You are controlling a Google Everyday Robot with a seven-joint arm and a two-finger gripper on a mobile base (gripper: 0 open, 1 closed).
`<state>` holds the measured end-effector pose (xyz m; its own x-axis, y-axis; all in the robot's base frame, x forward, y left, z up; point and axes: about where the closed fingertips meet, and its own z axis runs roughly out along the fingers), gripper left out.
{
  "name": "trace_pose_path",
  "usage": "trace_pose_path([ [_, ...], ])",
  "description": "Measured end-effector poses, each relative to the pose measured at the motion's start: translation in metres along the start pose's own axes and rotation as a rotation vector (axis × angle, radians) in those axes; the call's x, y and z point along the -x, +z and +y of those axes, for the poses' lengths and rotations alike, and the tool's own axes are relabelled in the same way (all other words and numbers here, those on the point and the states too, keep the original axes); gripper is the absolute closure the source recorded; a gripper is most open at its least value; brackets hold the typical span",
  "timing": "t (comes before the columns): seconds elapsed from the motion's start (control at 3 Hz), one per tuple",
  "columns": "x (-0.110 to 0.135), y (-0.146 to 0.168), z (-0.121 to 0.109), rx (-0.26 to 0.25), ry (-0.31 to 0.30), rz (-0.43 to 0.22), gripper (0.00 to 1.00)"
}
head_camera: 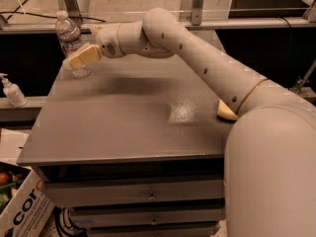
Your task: Knock water bottle over
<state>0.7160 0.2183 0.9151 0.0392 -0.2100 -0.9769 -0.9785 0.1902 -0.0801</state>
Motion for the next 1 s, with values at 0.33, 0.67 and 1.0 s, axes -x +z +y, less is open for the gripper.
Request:
trace_pose_path([
  [0.33, 0.005, 0.027, -0.005, 0.022, 0.006, -0.026, 0.00],
  [0.67, 0.010, 0.044, -0.002, 0.049, 0.003, -0.046, 0.18],
  [1.0, 0.009, 0.042, 0.000, 0.047, 0.006, -0.043, 0.41],
])
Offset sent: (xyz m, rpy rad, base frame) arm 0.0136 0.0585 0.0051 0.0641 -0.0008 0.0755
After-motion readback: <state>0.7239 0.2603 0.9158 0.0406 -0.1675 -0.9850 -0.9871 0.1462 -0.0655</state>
